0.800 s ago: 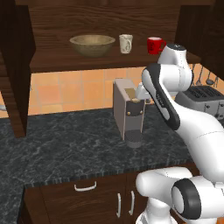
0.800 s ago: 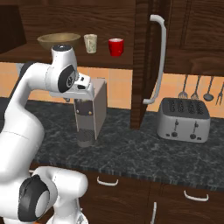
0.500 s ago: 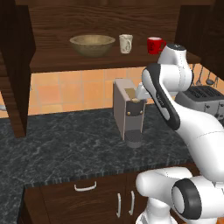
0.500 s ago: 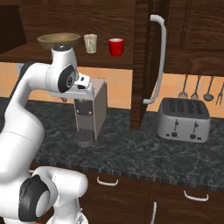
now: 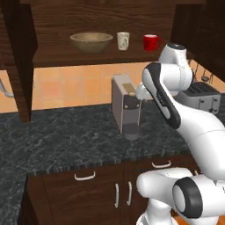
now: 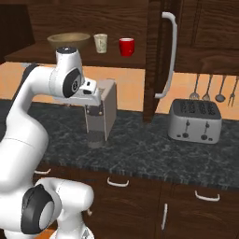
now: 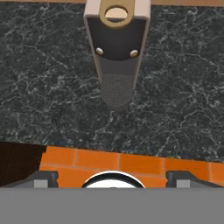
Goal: Gather all objects into one cabinet and sort the glasses and bowls to opposite sides.
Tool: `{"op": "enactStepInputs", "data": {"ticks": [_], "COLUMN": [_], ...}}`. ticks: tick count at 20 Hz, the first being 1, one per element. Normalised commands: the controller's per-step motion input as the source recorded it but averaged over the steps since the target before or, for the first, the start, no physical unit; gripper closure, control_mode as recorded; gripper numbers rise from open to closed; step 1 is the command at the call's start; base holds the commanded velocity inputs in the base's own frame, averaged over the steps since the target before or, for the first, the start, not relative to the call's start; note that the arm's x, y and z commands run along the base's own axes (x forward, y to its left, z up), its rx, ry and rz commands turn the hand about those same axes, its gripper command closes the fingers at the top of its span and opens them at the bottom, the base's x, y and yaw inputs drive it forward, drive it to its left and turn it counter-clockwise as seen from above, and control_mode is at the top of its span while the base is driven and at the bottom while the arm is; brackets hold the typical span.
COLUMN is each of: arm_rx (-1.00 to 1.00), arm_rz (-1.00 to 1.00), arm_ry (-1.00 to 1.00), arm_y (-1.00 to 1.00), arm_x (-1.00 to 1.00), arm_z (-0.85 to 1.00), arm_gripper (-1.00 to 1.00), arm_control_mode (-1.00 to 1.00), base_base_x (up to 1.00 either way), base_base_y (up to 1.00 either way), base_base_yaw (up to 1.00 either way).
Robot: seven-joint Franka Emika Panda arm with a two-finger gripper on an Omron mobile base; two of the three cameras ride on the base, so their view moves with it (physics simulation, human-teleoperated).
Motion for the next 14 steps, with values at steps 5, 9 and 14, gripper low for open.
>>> {"op": "enactStepInputs", "data": {"ticks": [5, 9, 14], "arm_rx": [0.00, 0.00, 0.00], "arm_rz": [0.00, 0.00, 0.00], "arm_ry": [0.00, 0.00, 0.00], "arm_y": [0.00, 0.00, 0.00], "arm_x": [0.00, 0.00, 0.00], "arm_z": [0.00, 0.00, 0.00], "arm_gripper": [-1.00, -1.00, -1.00], "arm_control_mode": [1.00, 1.00, 1.00], "base_base_x": [-0.89, -0.90, -0.45], "base_base_y": [0.51, 0.80, 0.66], "base_base_yaw": [0.14, 0.37, 0.64]}}
